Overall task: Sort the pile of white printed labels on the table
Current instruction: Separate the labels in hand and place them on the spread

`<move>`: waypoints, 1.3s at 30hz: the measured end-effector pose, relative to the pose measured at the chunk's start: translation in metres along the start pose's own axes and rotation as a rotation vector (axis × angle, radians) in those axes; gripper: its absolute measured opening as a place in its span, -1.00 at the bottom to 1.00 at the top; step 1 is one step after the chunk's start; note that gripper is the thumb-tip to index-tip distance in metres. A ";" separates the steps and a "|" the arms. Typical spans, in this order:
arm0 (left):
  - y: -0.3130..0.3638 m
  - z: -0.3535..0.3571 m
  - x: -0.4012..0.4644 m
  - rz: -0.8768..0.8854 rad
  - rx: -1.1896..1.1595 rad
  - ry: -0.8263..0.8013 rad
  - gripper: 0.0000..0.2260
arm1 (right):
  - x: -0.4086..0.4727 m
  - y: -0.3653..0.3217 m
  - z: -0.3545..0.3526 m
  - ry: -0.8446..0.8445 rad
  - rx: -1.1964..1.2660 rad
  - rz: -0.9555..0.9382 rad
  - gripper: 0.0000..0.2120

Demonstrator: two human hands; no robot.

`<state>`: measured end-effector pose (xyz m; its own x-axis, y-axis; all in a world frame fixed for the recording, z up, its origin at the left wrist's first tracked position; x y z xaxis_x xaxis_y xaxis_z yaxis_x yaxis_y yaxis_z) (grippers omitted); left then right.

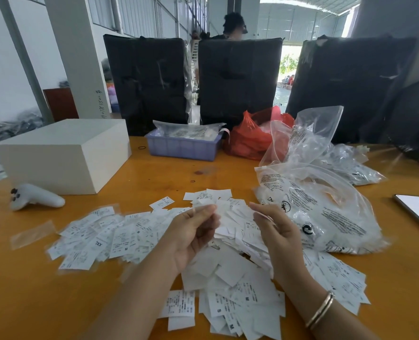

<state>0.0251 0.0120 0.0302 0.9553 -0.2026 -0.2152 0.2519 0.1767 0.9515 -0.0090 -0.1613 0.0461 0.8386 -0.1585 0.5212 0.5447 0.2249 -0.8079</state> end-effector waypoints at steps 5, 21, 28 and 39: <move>0.001 0.003 -0.001 0.033 -0.037 0.016 -0.66 | 0.000 0.006 0.003 0.045 0.006 0.152 -0.79; 0.006 0.001 0.002 0.237 0.152 0.076 -0.74 | 0.000 0.023 -0.001 0.111 0.182 0.383 -0.67; 0.007 0.002 0.001 0.289 0.251 0.084 -0.72 | 0.004 0.022 -0.004 0.188 0.407 0.414 -0.90; 0.007 0.004 0.001 0.332 0.351 0.069 -0.72 | 0.002 0.020 -0.005 0.245 0.327 0.376 -0.83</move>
<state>0.0274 0.0089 0.0372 0.9862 -0.1244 0.1093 -0.1240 -0.1170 0.9854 0.0037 -0.1622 0.0296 0.9701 -0.2199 0.1027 0.2161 0.5898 -0.7781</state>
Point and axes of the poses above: each hand's wrist, its own x-axis towards the middle knuckle, its own z-axis out of the palm, y = z × x, the point moved 5 cm from there along x, towards the middle knuckle, and after that the axes turned 15 degrees about x, right-handed, at the moved point
